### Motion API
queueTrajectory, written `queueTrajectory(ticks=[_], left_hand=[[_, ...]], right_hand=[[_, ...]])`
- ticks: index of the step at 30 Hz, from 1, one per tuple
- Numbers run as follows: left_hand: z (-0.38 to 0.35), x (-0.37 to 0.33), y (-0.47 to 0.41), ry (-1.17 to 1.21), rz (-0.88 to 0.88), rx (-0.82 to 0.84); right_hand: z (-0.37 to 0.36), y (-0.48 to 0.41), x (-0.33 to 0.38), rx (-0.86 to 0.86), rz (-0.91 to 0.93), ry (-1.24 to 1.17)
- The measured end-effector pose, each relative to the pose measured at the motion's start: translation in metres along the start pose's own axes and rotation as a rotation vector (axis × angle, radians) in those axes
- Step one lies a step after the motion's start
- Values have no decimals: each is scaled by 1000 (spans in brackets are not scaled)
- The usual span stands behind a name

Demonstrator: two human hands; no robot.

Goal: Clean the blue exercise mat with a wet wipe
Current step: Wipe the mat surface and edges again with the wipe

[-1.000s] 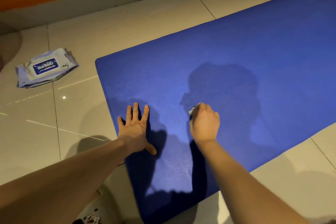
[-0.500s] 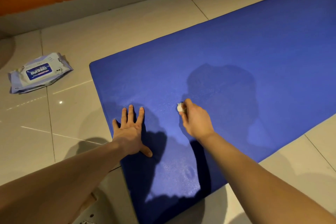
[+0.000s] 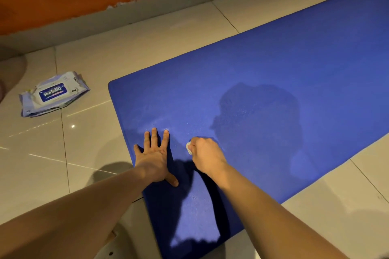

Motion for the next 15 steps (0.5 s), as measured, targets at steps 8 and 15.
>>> queueTrajectory(ticks=[8, 15], left_hand=[[-1, 0, 0, -9, 3, -3], [2, -1, 1, -32, 8, 4]], right_hand=[[2, 6, -4, -181, -49, -7], [50, 30, -108, -464, -322, 25]])
Point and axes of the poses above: each hand's wrist, its own y-axis away from the middle knuckle, its own z-axis out of the back of the hand, x = y × z, the point moved 6 cm from there along -y, towards the middle knuckle, and after that the axes turned 10 degrees about z, right-handed, at the moved point
